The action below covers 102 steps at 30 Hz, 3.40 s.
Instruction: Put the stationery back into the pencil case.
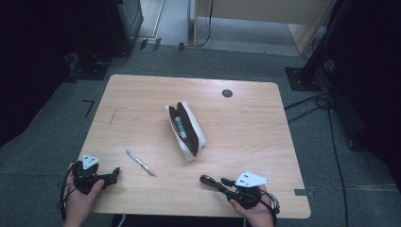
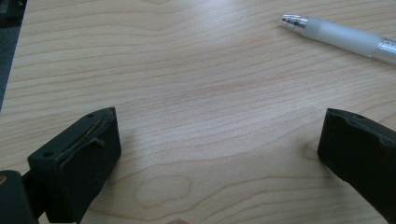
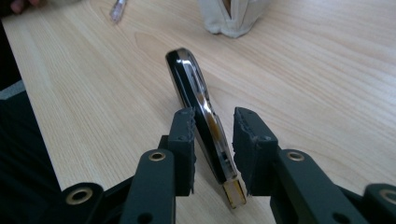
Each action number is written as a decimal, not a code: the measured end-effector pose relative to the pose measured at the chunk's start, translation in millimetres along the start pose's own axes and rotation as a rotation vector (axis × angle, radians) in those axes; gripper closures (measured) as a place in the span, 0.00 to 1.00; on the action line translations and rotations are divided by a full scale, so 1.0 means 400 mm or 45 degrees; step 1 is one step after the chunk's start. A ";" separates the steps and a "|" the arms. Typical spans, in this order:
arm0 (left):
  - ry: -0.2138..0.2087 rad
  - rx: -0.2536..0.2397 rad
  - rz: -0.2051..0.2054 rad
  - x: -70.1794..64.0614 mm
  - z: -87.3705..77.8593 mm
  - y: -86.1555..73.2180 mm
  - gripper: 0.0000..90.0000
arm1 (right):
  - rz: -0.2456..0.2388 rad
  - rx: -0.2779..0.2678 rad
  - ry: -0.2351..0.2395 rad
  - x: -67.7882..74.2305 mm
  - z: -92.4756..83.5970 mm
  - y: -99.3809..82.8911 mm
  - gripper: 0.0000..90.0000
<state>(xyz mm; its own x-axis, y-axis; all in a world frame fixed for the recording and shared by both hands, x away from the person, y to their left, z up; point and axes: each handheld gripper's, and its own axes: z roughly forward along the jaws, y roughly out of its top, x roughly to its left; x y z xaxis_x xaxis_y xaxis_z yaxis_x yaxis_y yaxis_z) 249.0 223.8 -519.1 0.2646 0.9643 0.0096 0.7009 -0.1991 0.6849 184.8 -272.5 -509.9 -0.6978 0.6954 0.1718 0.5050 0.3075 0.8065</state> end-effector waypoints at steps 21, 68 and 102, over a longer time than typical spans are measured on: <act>0.000 0.000 0.000 0.000 0.000 0.000 0.00 | -0.015 0.052 -0.099 0.019 0.025 -0.003 0.87; 0.000 0.000 0.000 0.000 0.000 0.000 0.00 | 0.030 -0.185 -0.168 0.053 0.027 0.273 0.87; 0.000 0.000 0.000 0.000 0.000 0.000 0.00 | 0.036 -0.004 -0.302 0.052 0.249 0.476 0.87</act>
<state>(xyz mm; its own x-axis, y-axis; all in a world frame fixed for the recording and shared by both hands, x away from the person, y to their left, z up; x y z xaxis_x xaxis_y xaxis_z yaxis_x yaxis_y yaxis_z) 249.0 223.8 -519.1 0.2644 0.9644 0.0093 0.7012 -0.1989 0.6847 317.0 -134.7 -409.1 -0.5445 0.8368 0.0568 0.5205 0.2840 0.8053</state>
